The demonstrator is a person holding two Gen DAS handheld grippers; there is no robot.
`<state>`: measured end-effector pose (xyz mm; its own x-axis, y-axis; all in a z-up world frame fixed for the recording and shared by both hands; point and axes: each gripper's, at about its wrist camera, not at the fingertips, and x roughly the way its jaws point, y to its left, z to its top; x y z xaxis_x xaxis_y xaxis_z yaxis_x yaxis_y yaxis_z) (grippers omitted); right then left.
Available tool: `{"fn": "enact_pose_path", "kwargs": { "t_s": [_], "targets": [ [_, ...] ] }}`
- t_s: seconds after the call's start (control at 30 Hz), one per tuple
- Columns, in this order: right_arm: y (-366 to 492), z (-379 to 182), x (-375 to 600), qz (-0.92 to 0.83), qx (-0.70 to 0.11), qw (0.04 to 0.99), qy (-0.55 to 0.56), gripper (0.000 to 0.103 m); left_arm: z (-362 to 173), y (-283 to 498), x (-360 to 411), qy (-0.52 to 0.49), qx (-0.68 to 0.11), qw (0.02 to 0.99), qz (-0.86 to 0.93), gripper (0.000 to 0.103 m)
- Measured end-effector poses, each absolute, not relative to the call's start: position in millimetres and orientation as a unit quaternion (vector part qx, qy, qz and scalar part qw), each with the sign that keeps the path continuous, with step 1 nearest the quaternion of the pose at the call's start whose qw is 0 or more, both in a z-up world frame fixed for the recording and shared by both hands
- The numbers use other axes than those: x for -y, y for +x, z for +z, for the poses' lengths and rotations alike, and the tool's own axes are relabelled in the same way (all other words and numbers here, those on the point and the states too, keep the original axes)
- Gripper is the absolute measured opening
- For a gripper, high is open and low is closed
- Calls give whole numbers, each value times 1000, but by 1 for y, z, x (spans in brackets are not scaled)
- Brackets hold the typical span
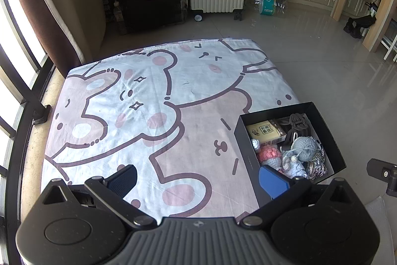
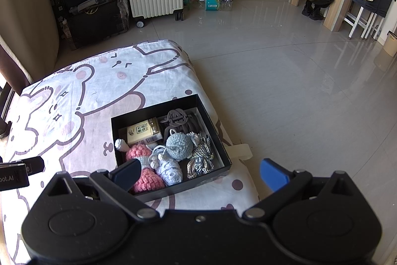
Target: Organize objects
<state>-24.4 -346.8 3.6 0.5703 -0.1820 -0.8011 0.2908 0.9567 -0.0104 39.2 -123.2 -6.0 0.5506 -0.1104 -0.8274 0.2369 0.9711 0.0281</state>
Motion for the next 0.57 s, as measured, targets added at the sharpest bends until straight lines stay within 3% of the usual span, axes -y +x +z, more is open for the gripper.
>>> {"fn": "enact_pose_path", "kwargs": {
  "t_s": [0.57],
  "targets": [
    [-25,4,347,-134,-444,884,61,103,-7,37,127,74,-465,876,-108,103]
  ]
}}
